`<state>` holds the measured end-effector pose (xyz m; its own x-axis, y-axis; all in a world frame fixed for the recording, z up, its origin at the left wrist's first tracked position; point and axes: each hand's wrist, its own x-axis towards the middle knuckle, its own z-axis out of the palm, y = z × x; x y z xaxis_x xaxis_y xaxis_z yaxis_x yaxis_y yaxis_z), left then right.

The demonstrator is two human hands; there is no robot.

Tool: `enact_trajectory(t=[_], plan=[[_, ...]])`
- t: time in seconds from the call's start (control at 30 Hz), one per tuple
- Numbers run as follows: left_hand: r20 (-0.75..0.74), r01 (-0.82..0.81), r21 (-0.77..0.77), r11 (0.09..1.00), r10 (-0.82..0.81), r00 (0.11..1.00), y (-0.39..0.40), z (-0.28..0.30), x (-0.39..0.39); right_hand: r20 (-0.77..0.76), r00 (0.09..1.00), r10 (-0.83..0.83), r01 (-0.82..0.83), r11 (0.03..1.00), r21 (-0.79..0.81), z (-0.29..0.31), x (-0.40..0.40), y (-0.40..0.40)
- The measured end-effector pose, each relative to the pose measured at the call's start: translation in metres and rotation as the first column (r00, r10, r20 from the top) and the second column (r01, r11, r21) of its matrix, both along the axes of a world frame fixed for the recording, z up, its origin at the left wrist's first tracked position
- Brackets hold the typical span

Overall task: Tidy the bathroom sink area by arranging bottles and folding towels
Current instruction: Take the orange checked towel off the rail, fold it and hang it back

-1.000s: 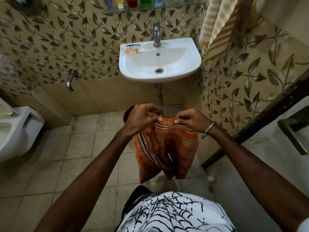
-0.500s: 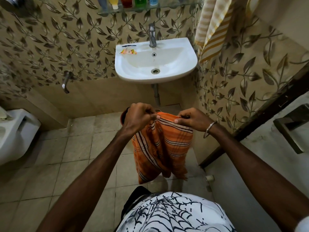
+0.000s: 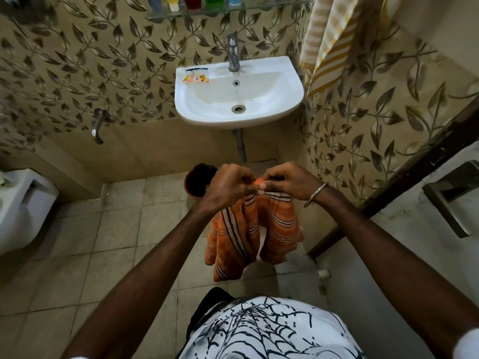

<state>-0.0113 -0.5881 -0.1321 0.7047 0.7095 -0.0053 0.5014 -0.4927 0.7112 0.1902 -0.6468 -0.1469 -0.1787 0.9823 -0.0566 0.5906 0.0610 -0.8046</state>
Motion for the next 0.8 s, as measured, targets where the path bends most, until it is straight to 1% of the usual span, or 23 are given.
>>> enact_trajectory(t=[0.1, 0.3, 0.4, 0.57, 0.67, 0.73, 0.8], plan=[[0.004, -0.089, 0.023, 0.996, 0.089, 0.996, 0.007, 0.003, -0.008, -0.010, 0.999, -0.035, 0.035, 0.998, -0.060, -0.003, 0.011, -0.004], [0.040, -0.265, 0.008, 0.964, 0.264, 0.964, 0.026, 0.005, -0.026, -0.025, 0.994, -0.111, 0.109, 0.993, -0.045, -0.011, 0.034, -0.015], [0.052, -0.309, 0.009, 0.951, 0.308, 0.950, 0.026, 0.007, -0.026, -0.035, 0.987, -0.156, 0.154, 0.987, -0.048, -0.013, 0.038, -0.018], [0.054, -0.363, 0.028, 0.932, 0.361, 0.931, 0.024, 0.005, -0.024, -0.075, 0.982, -0.171, 0.167, 0.985, -0.048, -0.015, 0.042, -0.019], [0.036, -0.392, 0.045, 0.919, 0.390, 0.920, 0.025, 0.004, -0.024, -0.081, 0.981, -0.178, 0.177, 0.984, -0.017, -0.013, 0.045, -0.022], [0.022, -0.412, 0.054, 0.910, 0.411, 0.911, 0.026, 0.004, -0.024, -0.135, 0.975, -0.178, 0.178, 0.984, -0.017, -0.010, 0.044, -0.024], [0.036, -0.463, 0.091, 0.882, 0.461, 0.887, 0.026, 0.003, -0.022, -0.184, 0.967, -0.179, 0.172, 0.984, -0.053, -0.009, 0.044, -0.026]])
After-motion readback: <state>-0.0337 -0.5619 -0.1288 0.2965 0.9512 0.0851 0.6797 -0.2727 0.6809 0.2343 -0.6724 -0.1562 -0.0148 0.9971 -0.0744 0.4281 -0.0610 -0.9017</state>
